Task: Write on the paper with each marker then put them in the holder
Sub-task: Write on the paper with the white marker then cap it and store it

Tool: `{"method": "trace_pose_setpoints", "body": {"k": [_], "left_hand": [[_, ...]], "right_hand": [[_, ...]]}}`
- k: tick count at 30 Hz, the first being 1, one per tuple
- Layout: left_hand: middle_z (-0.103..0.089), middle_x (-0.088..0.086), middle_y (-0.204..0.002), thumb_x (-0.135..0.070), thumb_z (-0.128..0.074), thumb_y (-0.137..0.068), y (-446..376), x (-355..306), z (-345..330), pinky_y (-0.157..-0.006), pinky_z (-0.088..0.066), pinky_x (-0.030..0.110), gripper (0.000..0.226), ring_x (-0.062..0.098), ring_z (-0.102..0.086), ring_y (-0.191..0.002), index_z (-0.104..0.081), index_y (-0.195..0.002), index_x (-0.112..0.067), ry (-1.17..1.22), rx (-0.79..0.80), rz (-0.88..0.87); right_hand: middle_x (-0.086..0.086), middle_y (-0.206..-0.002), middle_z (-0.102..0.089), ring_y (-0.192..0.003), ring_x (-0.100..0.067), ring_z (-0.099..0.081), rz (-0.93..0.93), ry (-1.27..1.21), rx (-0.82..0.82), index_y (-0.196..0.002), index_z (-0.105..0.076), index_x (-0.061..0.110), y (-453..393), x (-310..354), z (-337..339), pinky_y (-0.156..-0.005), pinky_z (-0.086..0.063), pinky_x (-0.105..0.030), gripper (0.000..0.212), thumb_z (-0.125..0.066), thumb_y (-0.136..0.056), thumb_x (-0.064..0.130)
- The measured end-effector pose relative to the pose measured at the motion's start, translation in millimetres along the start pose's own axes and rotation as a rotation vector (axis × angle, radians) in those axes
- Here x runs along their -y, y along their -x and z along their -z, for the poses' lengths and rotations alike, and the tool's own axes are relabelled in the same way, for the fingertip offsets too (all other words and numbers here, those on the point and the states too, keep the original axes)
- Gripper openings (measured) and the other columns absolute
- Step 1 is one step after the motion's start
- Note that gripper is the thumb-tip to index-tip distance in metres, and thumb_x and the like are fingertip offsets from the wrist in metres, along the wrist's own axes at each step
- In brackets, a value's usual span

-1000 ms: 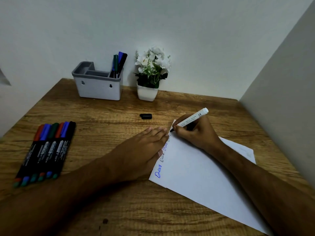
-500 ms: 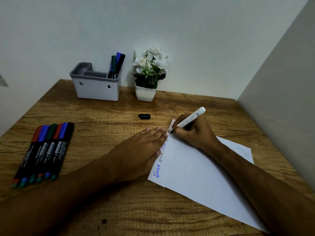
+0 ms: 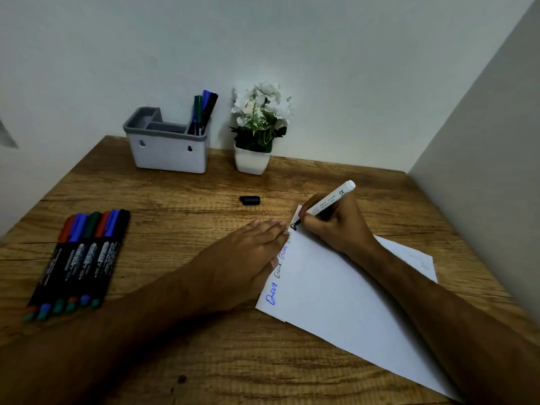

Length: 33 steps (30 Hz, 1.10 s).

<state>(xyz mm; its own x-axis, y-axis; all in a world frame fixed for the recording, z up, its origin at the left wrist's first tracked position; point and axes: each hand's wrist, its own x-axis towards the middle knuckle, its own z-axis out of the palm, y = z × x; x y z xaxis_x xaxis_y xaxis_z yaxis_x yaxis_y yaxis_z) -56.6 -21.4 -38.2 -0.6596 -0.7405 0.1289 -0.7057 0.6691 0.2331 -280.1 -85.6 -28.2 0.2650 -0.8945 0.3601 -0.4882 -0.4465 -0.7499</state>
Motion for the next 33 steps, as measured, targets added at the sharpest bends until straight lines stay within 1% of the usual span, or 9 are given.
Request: {"method": "trace_pose_setpoints", "body": {"k": [4, 7, 11, 14, 16, 19, 25, 29, 33], "left_hand": [[-0.003, -0.003, -0.166, -0.032, -0.022, -0.107, 0.8, -0.5, 0.5, -0.11, 0.019, 0.012, 0.054, 0.006, 0.005, -0.151, -0.009, -0.158, -0.018, -0.001, 0.003, -0.003], [-0.004, -0.002, -0.166, -0.033, -0.022, -0.107, 0.3, -0.5, 0.2, -0.11, 0.018, 0.013, 0.054, 0.006, 0.004, -0.151, -0.01, -0.158, -0.018, 0.001, 0.0, -0.003], [-0.005, -0.003, -0.166, -0.034, -0.022, -0.107, -0.4, 0.5, -1.6, -0.112, 0.017, 0.014, 0.054, 0.005, 0.004, -0.151, -0.01, -0.158, -0.019, -0.003, 0.002, 0.005], [-0.003, -0.004, -0.166, -0.034, -0.022, -0.107, -0.6, 0.3, -1.9, -0.111, 0.018, 0.013, 0.054, 0.005, 0.005, -0.151, -0.009, -0.158, -0.019, -0.012, 0.004, 0.008], [-0.003, -0.003, -0.166, -0.033, -0.022, -0.107, -0.2, 0.0, -1.5, -0.111, 0.019, 0.013, 0.054, 0.005, 0.006, -0.151, -0.009, -0.158, -0.019, -0.014, 0.002, 0.007], [-0.003, -0.003, -0.166, -0.033, -0.022, -0.107, 0.3, -0.9, -0.2, -0.115, 0.016, 0.016, 0.054, 0.005, 0.007, -0.151, -0.009, -0.158, -0.018, -0.016, 0.001, 0.002], [-0.003, -0.003, -0.166, -0.032, -0.023, -0.107, 0.8, -0.1, -0.8, -0.115, 0.015, 0.016, 0.054, 0.005, 0.006, -0.151, -0.01, -0.158, -0.018, -0.001, -0.012, -0.003], [-0.003, -0.003, -0.166, -0.032, -0.023, -0.107, -0.1, -1.0, -0.9, -0.114, 0.016, 0.015, 0.054, 0.006, 0.006, -0.151, -0.009, -0.158, -0.018, 0.0, -0.015, -0.002], [-0.004, -0.002, -0.166, -0.032, -0.023, -0.107, 0.7, 0.2, -0.9, -0.117, 0.013, 0.018, 0.054, 0.006, 0.005, -0.151, -0.009, -0.158, -0.018, 0.002, -0.025, -0.011]], "right_hand": [[-0.006, -0.079, -0.077, -0.075, -0.029, -0.073, -0.012, 0.0, 0.001, -0.08, -0.075, 0.009, -0.8, -1.1, -0.4, -0.064, -0.057, -0.045, 0.015, -0.069, -0.084, -0.004], [-0.005, -0.076, -0.077, -0.069, -0.025, -0.071, -0.026, 0.007, -0.005, -0.077, -0.075, 0.012, -0.3, -0.4, -0.1, -0.058, -0.054, -0.039, 0.018, -0.068, -0.082, -0.004], [0.003, -0.067, -0.072, -0.053, -0.005, -0.062, -0.062, -0.03, -0.017, -0.075, -0.074, 0.013, 0.2, 0.6, -1.2, -0.049, -0.046, -0.025, 0.02, -0.067, -0.084, -0.004], [0.005, -0.064, -0.071, -0.051, -0.006, -0.061, -0.07, -0.04, -0.062, -0.074, -0.074, 0.015, 0.0, -2.1, -1.1, -0.048, -0.046, -0.026, 0.023, -0.068, -0.084, -0.004], [0.007, -0.066, -0.071, -0.052, -0.005, -0.062, -0.061, -0.028, -0.043, -0.074, -0.074, 0.017, -0.3, -1.5, -1.2, -0.05, -0.046, -0.025, 0.023, -0.068, -0.084, -0.002], [0.009, -0.065, -0.071, -0.054, -0.003, -0.062, -0.065, -0.017, -0.033, -0.073, -0.073, 0.02, 0.3, 0.2, -1.2, -0.051, -0.046, -0.02, 0.026, -0.067, -0.083, -0.004], [0.003, -0.067, -0.072, -0.054, -0.003, -0.062, -0.087, -0.024, -0.039, -0.075, -0.074, 0.015, -2.0, -0.8, -1.6, -0.049, -0.047, -0.02, 0.021, -0.07, -0.085, -0.003], [-0.007, -0.069, -0.074, -0.055, -0.008, -0.063, -0.077, 0.015, -0.064, -0.075, -0.073, 0.007, -0.1, -1.8, -0.1, -0.048, -0.049, -0.028, 0.01, -0.071, -0.083, 0.001], [0.001, -0.069, -0.074, -0.058, -0.006, -0.064, -0.077, 0.002, -0.044, -0.076, -0.075, 0.013, -2.1, -1.6, -1.7, -0.051, -0.049, -0.024, 0.017, -0.072, -0.085, -0.001]]}}
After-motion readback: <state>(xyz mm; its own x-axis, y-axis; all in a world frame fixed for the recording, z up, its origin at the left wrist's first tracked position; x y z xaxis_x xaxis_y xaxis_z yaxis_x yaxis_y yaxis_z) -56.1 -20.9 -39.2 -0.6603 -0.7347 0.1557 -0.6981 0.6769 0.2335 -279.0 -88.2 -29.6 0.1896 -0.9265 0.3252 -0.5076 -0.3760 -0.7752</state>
